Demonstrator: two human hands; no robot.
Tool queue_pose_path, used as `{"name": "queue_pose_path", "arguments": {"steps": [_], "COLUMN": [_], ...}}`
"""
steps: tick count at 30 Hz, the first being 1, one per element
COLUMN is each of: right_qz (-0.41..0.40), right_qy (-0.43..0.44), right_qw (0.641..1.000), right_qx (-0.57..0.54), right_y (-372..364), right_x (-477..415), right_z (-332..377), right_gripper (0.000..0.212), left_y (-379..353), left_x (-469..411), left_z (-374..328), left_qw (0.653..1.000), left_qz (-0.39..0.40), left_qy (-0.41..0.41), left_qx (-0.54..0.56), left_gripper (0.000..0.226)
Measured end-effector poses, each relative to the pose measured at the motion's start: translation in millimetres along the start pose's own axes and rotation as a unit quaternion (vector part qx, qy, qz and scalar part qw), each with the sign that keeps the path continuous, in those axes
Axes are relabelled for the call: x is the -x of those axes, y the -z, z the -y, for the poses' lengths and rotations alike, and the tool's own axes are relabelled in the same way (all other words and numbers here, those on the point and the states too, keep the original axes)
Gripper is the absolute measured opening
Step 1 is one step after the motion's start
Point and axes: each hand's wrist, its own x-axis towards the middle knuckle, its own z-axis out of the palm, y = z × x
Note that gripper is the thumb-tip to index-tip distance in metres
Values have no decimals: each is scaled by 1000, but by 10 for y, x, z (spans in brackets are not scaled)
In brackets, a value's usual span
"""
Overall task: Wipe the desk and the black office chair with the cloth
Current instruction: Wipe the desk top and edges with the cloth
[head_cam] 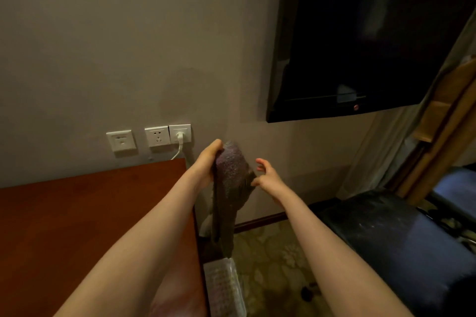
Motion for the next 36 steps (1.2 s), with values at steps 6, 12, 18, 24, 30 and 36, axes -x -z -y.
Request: {"name": "queue_pose_path", "arguments": {"steps": [6, 12, 18, 24, 30, 36], "right_qz": [32, 3, 14, 12, 6, -2], "right_qy": [-56, -51, -47, -3, 9, -70], "right_qw": [998, 998, 997, 995, 991, 996], "right_qx": [-16, -35, -56, -96, -132, -50], "right_y": [272, 362, 326, 545, 1149, 1834], "right_x": [149, 248, 216, 215, 235, 436], "right_z": [-79, -122, -173, -199, -388, -805], "right_gripper": [76, 35, 46, 32, 23, 39], "left_y": [-304, -411, -186, -299, -968, -1760], "left_x": [-37, -115, -41, -32, -164, -224], "left_z": [-14, 23, 8, 22, -54, 40], "left_qw": [998, 978, 882, 959, 999, 996], "left_qz": [-17, -121, -98, -76, -5, 89], "left_qy": [-34, -126, -187, -129, -28, 8], "left_qx": [47, -114, -420, -239, -28, 20], "left_gripper": [29, 30, 18, 23, 44, 41]}}
